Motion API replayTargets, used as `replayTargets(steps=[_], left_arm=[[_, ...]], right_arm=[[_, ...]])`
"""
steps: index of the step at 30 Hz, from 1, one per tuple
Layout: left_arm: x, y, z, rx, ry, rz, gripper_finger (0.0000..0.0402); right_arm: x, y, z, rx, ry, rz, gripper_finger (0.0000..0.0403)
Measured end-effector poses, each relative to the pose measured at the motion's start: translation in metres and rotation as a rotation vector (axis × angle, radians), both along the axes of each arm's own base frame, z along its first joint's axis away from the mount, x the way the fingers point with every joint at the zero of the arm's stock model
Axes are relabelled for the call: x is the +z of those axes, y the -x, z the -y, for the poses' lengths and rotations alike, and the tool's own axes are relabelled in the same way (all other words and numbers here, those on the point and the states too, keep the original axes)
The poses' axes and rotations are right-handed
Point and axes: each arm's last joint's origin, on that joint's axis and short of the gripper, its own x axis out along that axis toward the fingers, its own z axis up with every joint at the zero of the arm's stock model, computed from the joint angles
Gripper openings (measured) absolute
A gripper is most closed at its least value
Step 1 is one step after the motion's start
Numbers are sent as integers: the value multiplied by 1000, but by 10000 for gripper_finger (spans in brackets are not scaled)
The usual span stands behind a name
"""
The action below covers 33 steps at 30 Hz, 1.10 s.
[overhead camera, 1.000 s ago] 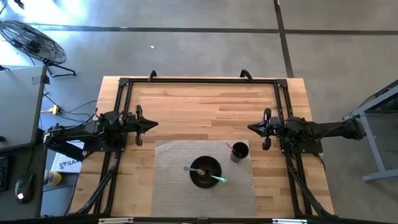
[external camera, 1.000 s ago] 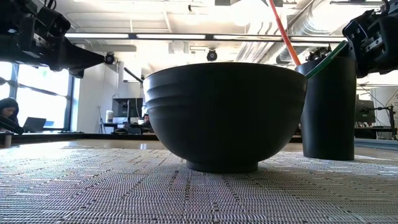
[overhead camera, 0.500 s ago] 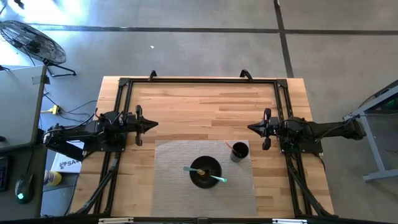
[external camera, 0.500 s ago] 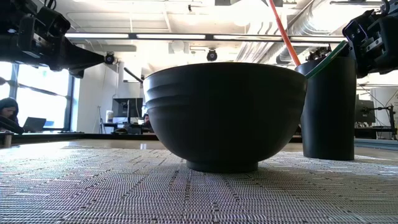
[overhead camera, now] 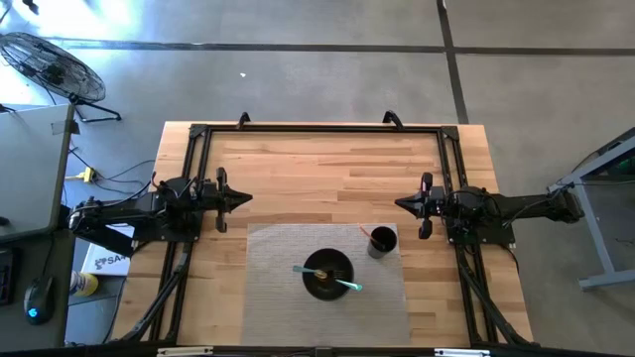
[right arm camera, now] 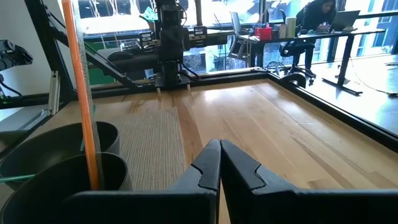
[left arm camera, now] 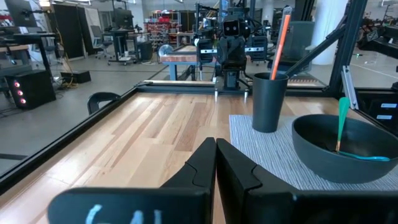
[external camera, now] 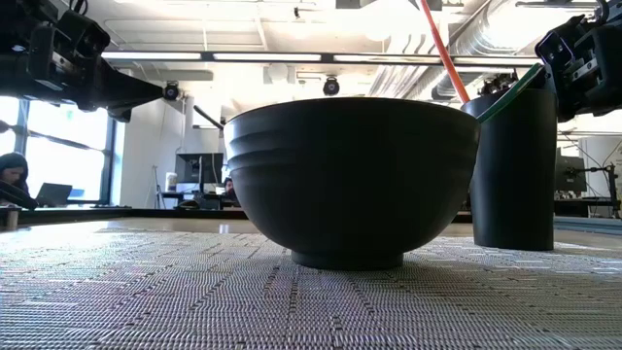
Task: Pick & Place Utensil
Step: Return to Home Position
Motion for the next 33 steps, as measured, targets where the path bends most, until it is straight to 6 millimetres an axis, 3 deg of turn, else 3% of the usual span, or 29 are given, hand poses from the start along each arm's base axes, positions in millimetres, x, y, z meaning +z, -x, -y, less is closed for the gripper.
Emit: replayTargets(steps=[33], left_arm=[[0,0,6,-56,0,1,8]], right_arm=[[0,0,0,0,0,0,1]])
